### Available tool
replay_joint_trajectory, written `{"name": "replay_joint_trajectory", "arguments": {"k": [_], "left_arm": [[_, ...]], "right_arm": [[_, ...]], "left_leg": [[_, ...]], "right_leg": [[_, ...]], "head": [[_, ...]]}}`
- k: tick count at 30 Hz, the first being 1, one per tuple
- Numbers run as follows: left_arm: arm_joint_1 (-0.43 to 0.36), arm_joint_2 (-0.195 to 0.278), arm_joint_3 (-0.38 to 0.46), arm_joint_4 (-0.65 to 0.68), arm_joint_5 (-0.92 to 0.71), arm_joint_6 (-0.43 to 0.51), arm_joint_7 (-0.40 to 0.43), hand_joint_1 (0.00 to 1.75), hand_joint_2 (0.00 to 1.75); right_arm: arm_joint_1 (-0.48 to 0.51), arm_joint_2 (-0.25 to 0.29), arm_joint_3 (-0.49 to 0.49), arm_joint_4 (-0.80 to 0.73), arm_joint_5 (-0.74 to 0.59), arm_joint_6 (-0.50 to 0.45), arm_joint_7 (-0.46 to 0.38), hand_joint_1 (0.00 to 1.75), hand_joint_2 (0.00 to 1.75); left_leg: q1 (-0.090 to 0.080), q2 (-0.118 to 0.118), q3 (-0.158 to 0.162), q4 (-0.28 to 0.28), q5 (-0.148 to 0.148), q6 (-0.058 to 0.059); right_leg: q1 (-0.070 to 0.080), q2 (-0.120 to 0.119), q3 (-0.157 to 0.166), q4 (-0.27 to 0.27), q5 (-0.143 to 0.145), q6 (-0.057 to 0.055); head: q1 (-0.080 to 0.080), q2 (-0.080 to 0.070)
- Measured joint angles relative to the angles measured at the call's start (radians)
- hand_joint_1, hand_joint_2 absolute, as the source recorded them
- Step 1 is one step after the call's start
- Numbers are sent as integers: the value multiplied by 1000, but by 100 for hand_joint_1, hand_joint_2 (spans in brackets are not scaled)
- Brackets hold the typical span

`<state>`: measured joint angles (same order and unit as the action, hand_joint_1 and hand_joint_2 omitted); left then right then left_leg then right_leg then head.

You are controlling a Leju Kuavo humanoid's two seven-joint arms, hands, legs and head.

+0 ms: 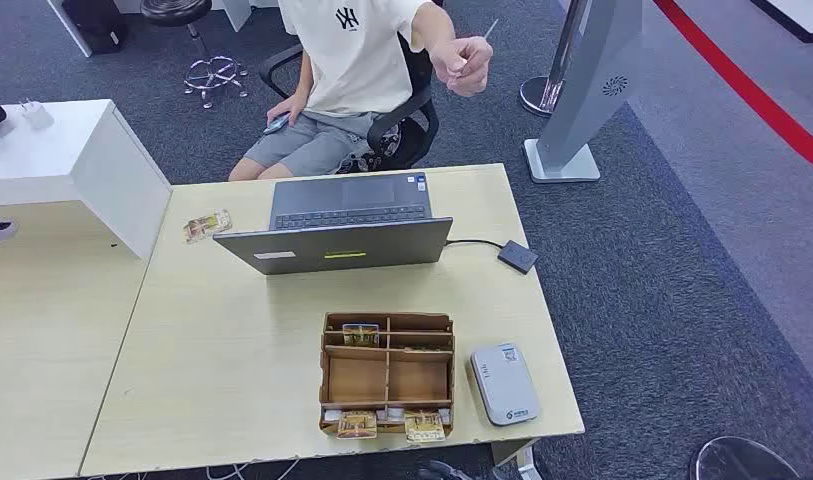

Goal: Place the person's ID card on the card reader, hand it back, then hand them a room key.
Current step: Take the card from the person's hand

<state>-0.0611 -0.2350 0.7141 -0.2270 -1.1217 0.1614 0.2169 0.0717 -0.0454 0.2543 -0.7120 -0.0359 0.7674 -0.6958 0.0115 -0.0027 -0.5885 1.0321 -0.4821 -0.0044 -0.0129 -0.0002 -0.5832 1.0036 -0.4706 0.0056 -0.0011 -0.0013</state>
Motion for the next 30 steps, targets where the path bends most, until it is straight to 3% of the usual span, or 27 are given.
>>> {"name": "replay_joint_trajectory", "arguments": {"k": [13,24,28,30], "left_arm": [[0,6,9,0,-16,-3,5,0,0],[-1,8,13,0,-34,-2,7,0,0],[-1,8,16,0,-38,-1,11,0,0],[0,8,16,0,-42,-1,13,0,0]], "right_arm": [[72,-24,65,-268,-59,38,0,0,0],[45,-27,128,-493,-87,-33,0,0,0],[21,-27,141,-604,-95,-59,1,0,175],[11,-27,145,-660,-89,-76,3,0,175]], "left_leg": [[0,0,0,0,0,0],[0,0,0,0,0,0],[0,0,0,0,0,0],[0,0,0,0,0,0]], "right_leg": [[0,0,0,0,0,0],[0,0,0,0,0,0],[0,0,0,0,0,0],[0,0,0,0,0,0]], "head": [[0,0],[0,0],[0,0],[0,0]]}}
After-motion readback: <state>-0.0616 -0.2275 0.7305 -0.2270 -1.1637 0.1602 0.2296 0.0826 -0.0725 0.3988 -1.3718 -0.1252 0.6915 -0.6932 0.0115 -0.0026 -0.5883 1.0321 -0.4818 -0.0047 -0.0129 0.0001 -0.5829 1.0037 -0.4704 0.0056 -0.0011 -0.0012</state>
